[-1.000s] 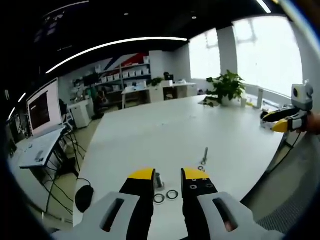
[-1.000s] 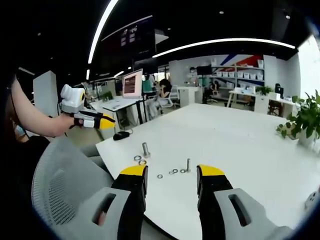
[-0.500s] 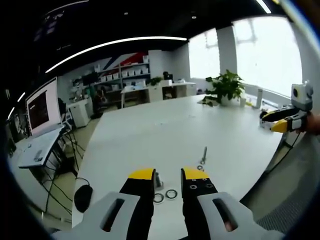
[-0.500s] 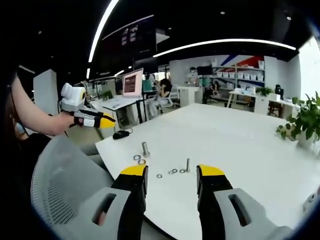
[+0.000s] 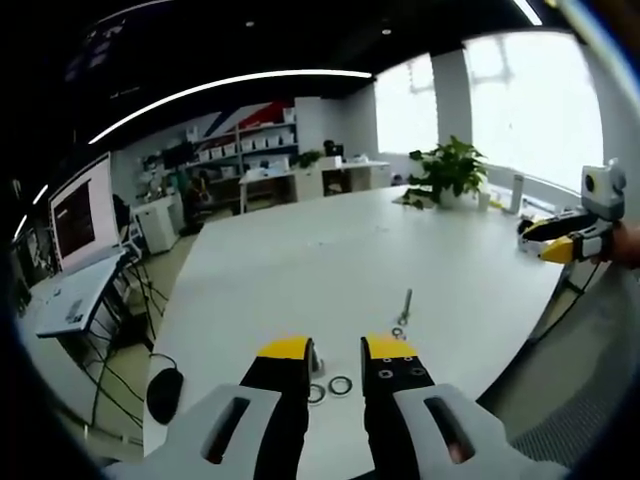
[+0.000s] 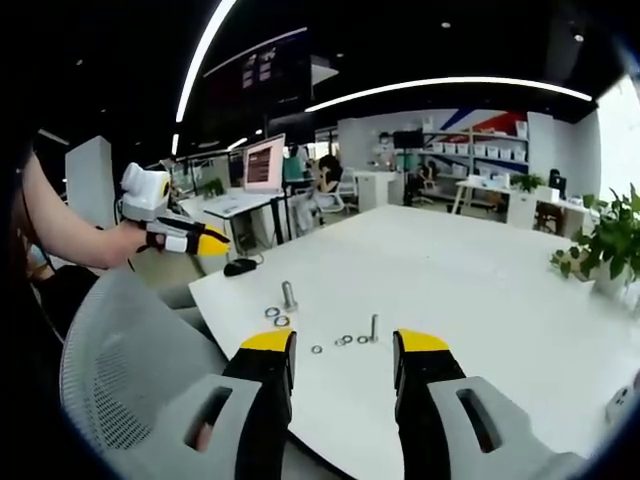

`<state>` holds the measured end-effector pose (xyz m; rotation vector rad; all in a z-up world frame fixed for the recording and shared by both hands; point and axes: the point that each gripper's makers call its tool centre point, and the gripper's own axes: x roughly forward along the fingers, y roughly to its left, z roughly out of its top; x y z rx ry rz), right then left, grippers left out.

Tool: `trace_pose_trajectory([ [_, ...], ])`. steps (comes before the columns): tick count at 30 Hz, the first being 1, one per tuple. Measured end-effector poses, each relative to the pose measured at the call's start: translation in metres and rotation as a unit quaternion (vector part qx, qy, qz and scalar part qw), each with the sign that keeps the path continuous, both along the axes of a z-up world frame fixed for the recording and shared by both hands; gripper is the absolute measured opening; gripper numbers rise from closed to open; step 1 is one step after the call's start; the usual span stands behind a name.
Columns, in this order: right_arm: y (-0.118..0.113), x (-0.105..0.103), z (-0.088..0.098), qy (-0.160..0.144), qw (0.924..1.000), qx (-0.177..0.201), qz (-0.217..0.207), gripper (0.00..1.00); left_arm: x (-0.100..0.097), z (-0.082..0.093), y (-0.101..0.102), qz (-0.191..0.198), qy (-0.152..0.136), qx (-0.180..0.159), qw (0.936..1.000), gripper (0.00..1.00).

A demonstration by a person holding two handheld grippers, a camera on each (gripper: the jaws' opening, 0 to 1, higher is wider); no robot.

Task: Place the washer onto the threaded stud by aligning its center hole with the stud, sliding it down to the base, and recovering from edge contact or off-axis alignment until the washer reaches the visible bottom stop.

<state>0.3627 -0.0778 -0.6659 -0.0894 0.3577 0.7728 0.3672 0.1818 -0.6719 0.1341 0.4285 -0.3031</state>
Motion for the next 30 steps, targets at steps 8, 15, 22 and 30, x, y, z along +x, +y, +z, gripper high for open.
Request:
trace_pose_trajectory([
  [8, 0.0030, -0.0015, -0.0018, 0.002, 1.0000, -0.005, 0.008, 0.40, 0.0003, 0.0002, 0.0024, 0.004, 0.000, -0.005, 1.0000, 0.16],
  [15, 0.0023, -0.0013, -0.0022, 0.003, 0.9999, -0.006, 0.007, 0.40, 0.0007, 0.0023, 0.0032, 0.004, -0.007, 0.000, 1.0000, 0.16],
  [22, 0.0008, -0.0008, -0.0025, 0.002, 1.0000, -0.007, 0.003, 0.40, -0.0002, 0.0000, 0.0023, 0.003, 0.001, 0.001, 1.0000, 0.16],
  [30, -0.0016, 0.0002, -0.0037, 0.005, 0.9999, -0.008, -0.003, 0.39, -0.0003, 0.0019, 0.0034, 0.005, -0.004, 0.006, 1.0000, 0.15],
])
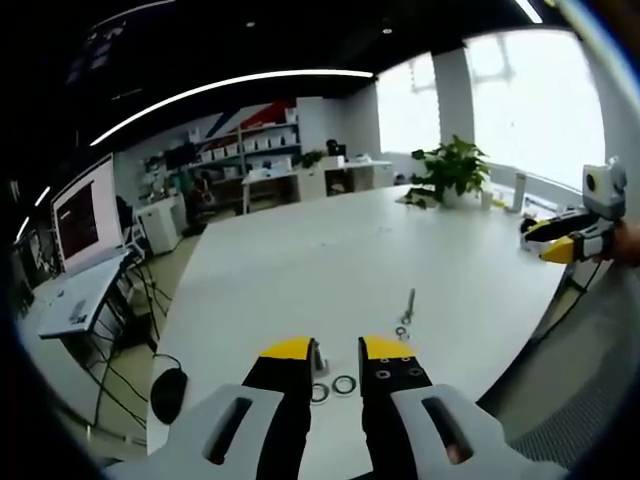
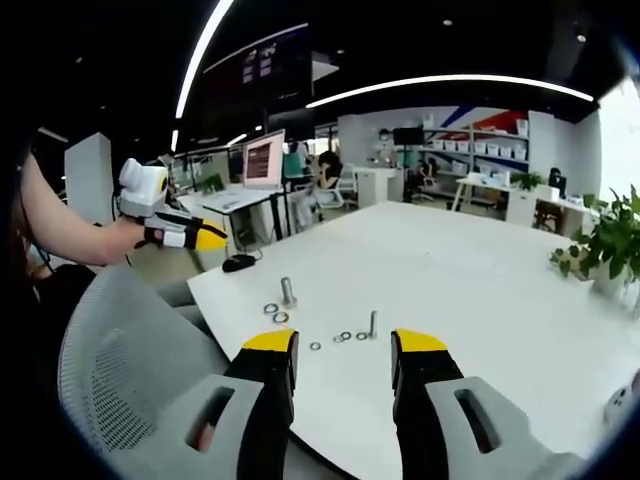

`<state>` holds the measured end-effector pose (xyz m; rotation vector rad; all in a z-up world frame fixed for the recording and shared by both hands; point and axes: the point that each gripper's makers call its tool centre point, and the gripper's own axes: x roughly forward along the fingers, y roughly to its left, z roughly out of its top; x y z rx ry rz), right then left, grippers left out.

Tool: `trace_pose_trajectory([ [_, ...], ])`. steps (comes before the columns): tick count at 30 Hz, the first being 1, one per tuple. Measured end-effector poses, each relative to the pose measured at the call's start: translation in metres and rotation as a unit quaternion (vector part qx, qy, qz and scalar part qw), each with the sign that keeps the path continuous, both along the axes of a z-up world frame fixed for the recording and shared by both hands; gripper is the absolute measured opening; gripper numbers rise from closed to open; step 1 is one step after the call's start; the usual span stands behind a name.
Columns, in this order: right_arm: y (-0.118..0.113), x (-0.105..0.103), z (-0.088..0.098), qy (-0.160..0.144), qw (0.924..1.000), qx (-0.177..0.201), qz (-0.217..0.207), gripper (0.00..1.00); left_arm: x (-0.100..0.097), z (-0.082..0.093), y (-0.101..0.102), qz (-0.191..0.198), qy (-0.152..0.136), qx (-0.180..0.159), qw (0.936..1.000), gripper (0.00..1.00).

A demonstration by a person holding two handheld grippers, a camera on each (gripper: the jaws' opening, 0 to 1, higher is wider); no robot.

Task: Place the washer onto the threaded stud by aligning its center hole with the stud, sliding it down to the base, and recovering from edge contact or off-axis alignment until the washer reaches the visible bottom stop.

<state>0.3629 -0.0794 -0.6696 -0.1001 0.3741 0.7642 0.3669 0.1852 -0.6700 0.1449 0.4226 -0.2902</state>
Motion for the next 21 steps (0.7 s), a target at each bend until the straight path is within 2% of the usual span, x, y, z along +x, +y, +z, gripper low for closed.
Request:
trace_pose_trajectory([
  [21, -0.002, 0.002, 0.002, -0.006, 0.9999, -0.003, -0.008, 0.39, 0.000, -0.011, 0.004, 0.004, 0.026, -0.002, 0.9996, 0.14],
])
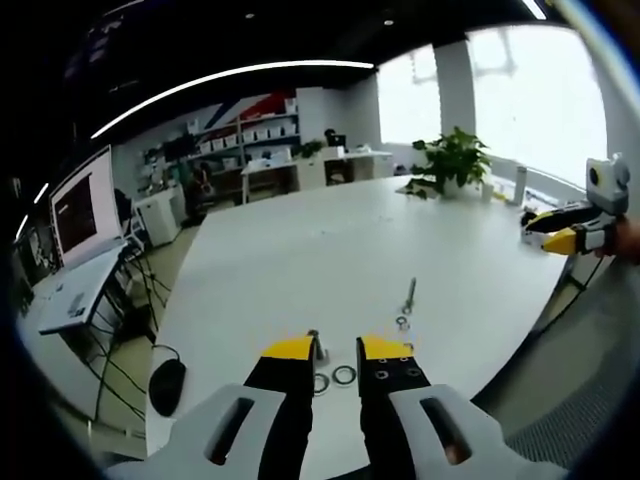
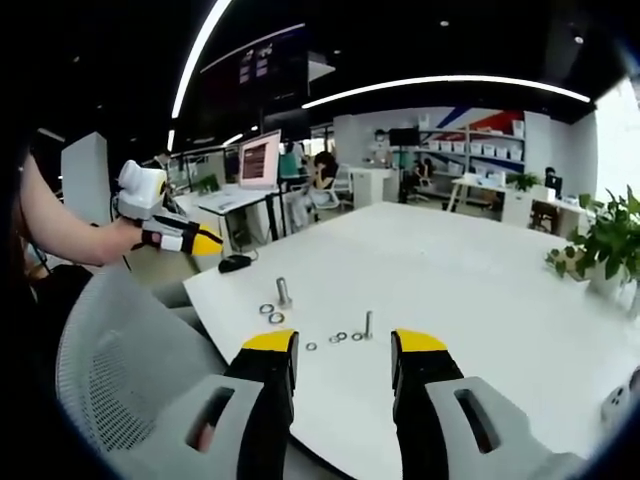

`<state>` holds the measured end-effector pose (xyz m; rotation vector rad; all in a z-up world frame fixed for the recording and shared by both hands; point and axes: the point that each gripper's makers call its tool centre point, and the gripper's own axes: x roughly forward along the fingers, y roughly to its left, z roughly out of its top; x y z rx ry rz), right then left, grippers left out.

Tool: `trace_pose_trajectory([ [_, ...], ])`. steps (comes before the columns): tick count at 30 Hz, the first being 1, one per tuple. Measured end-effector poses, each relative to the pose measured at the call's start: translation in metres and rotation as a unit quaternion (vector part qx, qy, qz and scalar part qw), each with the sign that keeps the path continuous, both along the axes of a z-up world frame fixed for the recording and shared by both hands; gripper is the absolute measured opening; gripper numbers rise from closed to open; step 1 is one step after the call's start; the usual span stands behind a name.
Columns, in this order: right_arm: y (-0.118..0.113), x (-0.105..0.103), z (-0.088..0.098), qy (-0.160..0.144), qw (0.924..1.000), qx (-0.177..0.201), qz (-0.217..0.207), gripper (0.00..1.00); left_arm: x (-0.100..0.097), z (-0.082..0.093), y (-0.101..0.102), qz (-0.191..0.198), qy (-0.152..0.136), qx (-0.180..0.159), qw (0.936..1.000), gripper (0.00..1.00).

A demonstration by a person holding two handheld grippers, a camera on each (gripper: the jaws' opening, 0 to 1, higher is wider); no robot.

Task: Place the washer onto the threaded stud by aligning its center hole with the stud, sliding it down to the base, and recovering from edge contact or off-axis alignment until the washer reaches the visible bottom stop.

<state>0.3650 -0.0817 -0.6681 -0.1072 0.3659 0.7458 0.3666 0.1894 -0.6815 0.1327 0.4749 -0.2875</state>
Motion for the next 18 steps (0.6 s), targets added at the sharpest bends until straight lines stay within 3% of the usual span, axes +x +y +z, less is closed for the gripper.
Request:
trace_pose_trajectory([
  [7, -0.002, 0.000, 0.001, 0.001, 1.0000, 0.006, -0.006, 0.39, -0.003, -0.005, 0.000, 0.001, 0.011, 0.005, 0.9999, 0.14],
  [9, -0.002, -0.001, -0.001, 0.002, 1.0000, 0.002, -0.003, 0.39, -0.002, -0.004, 0.001, 0.002, 0.008, 0.020, 0.9998, 0.15],
  [16, -0.004, 0.006, 0.006, -0.002, 0.9998, 0.013, -0.013, 0.39, 0.001, -0.012, -0.004, -0.010, 0.031, 0.016, 0.9993, 0.15],
  [18, -0.006, 0.005, 0.003, 0.002, 0.9999, 0.011, -0.013, 0.39, 0.002, -0.013, -0.007, -0.012, 0.037, 0.001, 0.9992, 0.15],
])
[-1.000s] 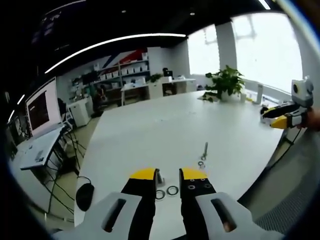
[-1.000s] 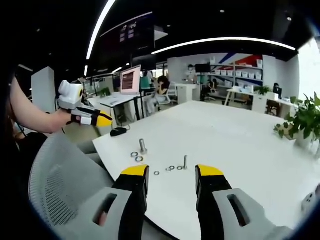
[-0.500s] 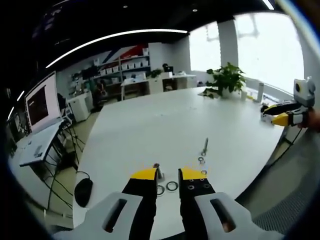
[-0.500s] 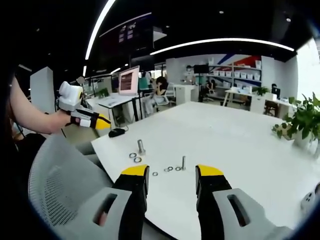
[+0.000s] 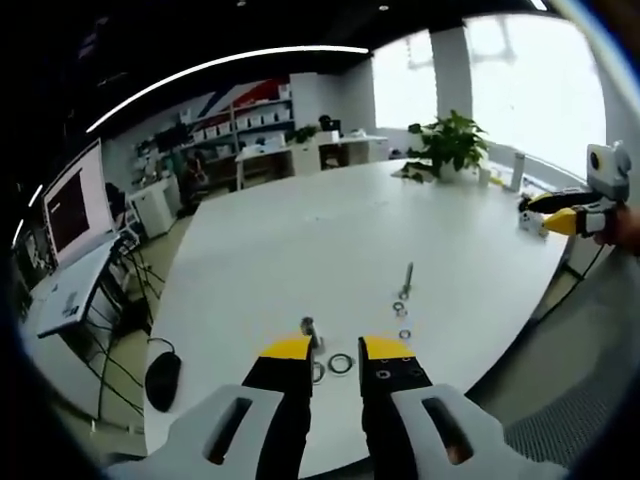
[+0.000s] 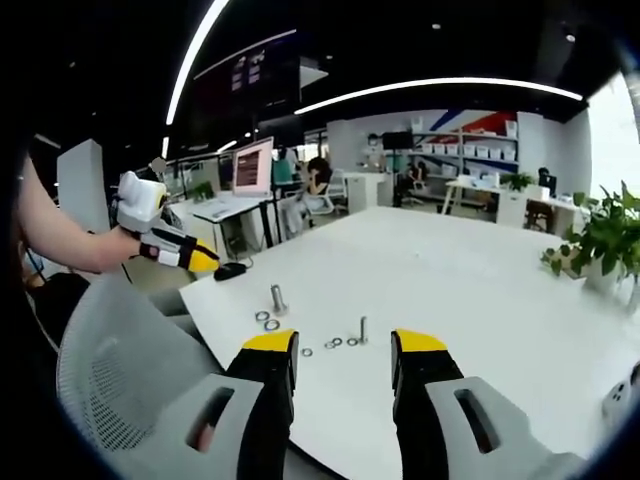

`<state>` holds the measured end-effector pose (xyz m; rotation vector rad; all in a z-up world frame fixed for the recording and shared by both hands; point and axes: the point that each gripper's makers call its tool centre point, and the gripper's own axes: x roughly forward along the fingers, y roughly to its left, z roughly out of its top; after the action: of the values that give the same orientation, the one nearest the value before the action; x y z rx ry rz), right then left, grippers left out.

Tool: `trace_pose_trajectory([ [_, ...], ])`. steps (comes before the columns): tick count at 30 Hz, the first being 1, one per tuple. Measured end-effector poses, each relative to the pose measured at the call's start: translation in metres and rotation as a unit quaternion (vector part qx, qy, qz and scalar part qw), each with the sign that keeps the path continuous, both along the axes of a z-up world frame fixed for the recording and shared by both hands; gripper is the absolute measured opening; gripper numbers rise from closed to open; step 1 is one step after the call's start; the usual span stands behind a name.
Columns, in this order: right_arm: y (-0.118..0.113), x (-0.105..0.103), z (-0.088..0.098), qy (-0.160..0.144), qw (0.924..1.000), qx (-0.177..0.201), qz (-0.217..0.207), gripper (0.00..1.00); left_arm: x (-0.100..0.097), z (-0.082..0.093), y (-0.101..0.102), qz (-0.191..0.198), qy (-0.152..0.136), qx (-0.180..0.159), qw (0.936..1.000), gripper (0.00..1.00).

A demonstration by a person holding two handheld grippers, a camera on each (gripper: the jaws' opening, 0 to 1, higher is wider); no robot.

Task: Place the washer onto the threaded stud by aligning its center hole with the stud, sliding it down to the base, and recovering from edge contact or off-axis alignment until the washer reaches the visible bottom stop.

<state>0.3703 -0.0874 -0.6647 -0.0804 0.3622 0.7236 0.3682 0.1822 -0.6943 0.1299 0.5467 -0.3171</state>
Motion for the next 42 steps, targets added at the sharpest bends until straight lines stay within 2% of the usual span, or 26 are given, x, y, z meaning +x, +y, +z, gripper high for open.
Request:
trace_pose_trajectory([
  [4, -0.001, 0.000, 0.002, -0.002, 1.0000, 0.005, -0.002, 0.39, -0.002, -0.008, -0.003, -0.005, 0.021, -0.001, 0.9998, 0.16],
  [6, -0.001, 0.000, 0.002, -0.002, 1.0000, 0.004, -0.001, 0.39, -0.001, -0.007, 0.000, -0.008, 0.019, 0.019, 0.9996, 0.16],
  [8, -0.001, 0.001, 0.001, -0.002, 1.0000, 0.003, -0.001, 0.39, 0.002, -0.007, 0.001, 0.000, 0.024, 0.003, 0.9997, 0.16],
  [15, -0.001, 0.001, 0.002, 0.000, 1.0000, 0.006, -0.001, 0.39, 0.016, -0.021, 0.007, 0.002, 0.051, 0.007, 0.9987, 0.20],
  [17, -0.002, 0.001, 0.001, 0.001, 1.0000, 0.006, -0.004, 0.39, 0.021, -0.025, 0.010, 0.007, 0.053, 0.002, 0.9985, 0.21],
  [19, -0.004, 0.001, 0.001, 0.000, 1.0000, 0.007, -0.006, 0.39, 0.025, -0.036, 0.008, 0.007, 0.071, -0.007, 0.9974, 0.21],
  [22, -0.004, 0.002, 0.001, 0.001, 0.9999, 0.009, -0.008, 0.39, 0.029, -0.051, 0.006, -0.006, 0.094, 0.011, 0.9955, 0.21],
  [24, -0.003, 0.002, 0.001, 0.002, 0.9999, 0.009, -0.005, 0.39, 0.031, -0.055, 0.004, -0.008, 0.103, 0.010, 0.9946, 0.21],
  [26, -0.002, 0.001, 0.001, 0.001, 1.0000, 0.007, -0.001, 0.39, 0.030, -0.061, 0.000, -0.013, 0.117, 0.013, 0.9929, 0.21],
  [31, -0.002, 0.001, 0.001, 0.004, 0.9999, 0.010, 0.000, 0.39, 0.026, -0.082, -0.005, -0.041, 0.152, 0.044, 0.9864, 0.21],
  [35, 0.000, 0.000, 0.000, 0.003, 1.0000, 0.005, 0.006, 0.39, 0.033, -0.089, -0.003, -0.044, 0.160, 0.056, 0.9845, 0.23],
  [38, -0.001, 0.000, -0.001, 0.004, 1.0000, 0.003, 0.005, 0.39, 0.038, -0.098, 0.001, -0.054, 0.178, 0.070, 0.9799, 0.23],
  [42, -0.002, 0.001, -0.001, 0.005, 1.0000, 0.003, 0.003, 0.39, 0.041, -0.107, 0.005, -0.057, 0.202, 0.069, 0.9752, 0.22],
])
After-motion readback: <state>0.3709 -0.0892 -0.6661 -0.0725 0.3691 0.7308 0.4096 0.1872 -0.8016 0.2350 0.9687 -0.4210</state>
